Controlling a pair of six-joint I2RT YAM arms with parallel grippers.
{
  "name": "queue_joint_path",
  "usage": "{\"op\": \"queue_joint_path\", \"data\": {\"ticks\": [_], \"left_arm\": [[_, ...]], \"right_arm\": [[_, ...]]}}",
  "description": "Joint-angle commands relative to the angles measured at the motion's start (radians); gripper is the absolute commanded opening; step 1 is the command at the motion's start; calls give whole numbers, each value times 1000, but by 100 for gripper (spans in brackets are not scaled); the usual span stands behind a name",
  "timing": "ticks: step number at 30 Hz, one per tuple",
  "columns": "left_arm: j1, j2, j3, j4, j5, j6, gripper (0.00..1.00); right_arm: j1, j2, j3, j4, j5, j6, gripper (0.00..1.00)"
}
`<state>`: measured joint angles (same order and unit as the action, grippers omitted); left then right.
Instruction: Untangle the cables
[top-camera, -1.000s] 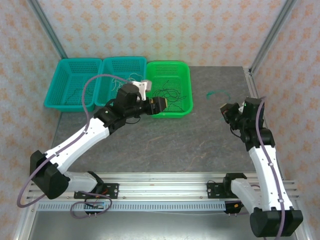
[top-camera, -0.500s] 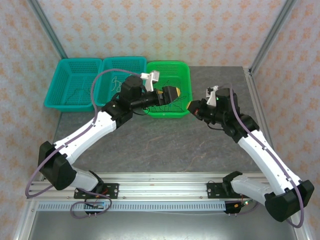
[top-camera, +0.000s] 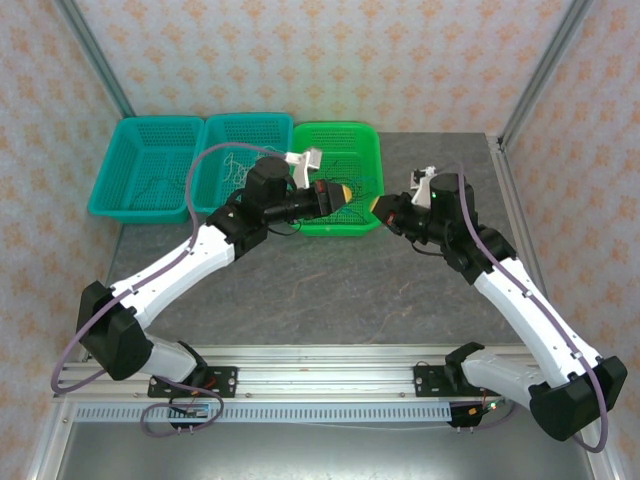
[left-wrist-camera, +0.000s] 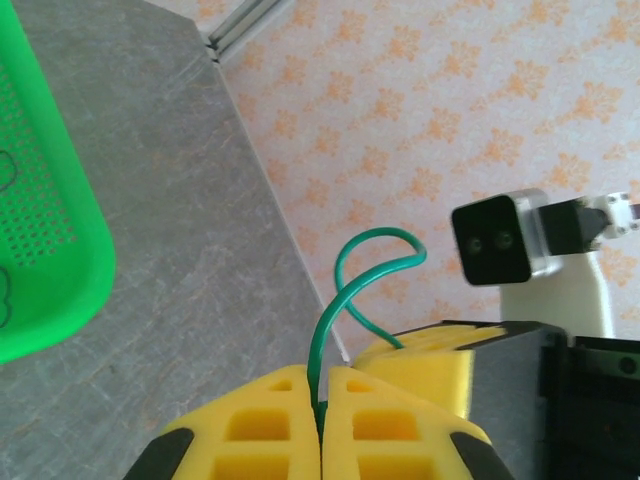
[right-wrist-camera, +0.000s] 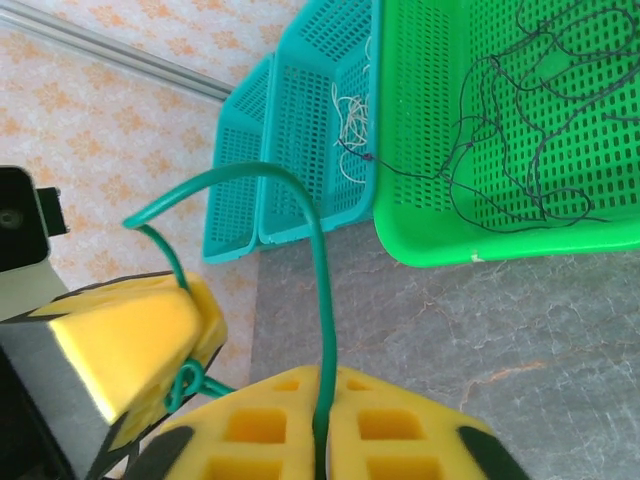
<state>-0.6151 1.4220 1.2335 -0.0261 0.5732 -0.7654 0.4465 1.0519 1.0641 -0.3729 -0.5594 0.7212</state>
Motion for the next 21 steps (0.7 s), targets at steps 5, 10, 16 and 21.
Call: {"op": "queue_joint_path", "data": {"ticks": [5,10,16,21], "left_arm": [[150,-65,90,-203,-165,146,0],[398,-25,151,-262,-255,174,0],[665,91,230,-301,-350,148,0],[830,237,333,-350,-411,129,0]], "right_arm": [[5,-99,-85,221,-67,-31,48],[6,-154,-196,489,-38,61,63],[40,-85,-222,703,-22,126,71],[43,-53,-204,696,-34,114,74]]}}
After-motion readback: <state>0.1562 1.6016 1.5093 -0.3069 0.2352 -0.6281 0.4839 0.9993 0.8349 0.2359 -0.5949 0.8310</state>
